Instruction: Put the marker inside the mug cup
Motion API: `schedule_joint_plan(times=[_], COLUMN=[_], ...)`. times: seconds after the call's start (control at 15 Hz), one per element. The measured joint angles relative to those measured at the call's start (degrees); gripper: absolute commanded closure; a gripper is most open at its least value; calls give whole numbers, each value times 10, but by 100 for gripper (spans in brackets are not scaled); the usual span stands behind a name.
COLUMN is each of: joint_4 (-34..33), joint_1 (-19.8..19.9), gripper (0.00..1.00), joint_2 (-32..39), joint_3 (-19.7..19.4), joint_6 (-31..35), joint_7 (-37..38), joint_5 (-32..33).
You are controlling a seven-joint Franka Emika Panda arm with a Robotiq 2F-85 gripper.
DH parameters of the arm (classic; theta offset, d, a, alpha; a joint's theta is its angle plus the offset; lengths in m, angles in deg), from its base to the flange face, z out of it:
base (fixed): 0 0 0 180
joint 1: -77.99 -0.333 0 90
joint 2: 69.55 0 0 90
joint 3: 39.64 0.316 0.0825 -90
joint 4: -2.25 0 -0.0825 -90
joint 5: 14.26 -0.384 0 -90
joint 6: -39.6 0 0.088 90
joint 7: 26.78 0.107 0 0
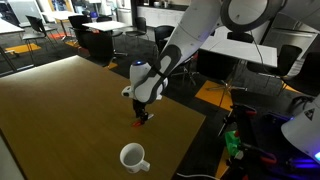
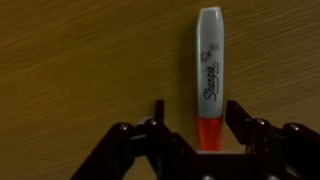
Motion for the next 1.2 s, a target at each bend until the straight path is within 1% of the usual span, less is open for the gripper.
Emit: schedule_joint_plan(times=[0.07,0.27,0.33,0.4,0.47,0.73,0.93,1.2], joint_4=[-4,-14,-17,-19,-20,-25,-24,-6], joint_1=[0,0,0,0,0,0,2,11], gripper=[61,86,93,97,94,94,94,94], joint_2=[1,3,4,5,5,7,-1,-37], joint_3=[0,0,0,0,0,0,-1,-2], joint_6=[-6,-10,-10,-11,-11,-11,-11,-11], joint_7=[0,0,0,0,0,14,72,143], joint_5=[0,0,0,0,0,0,-6,-8])
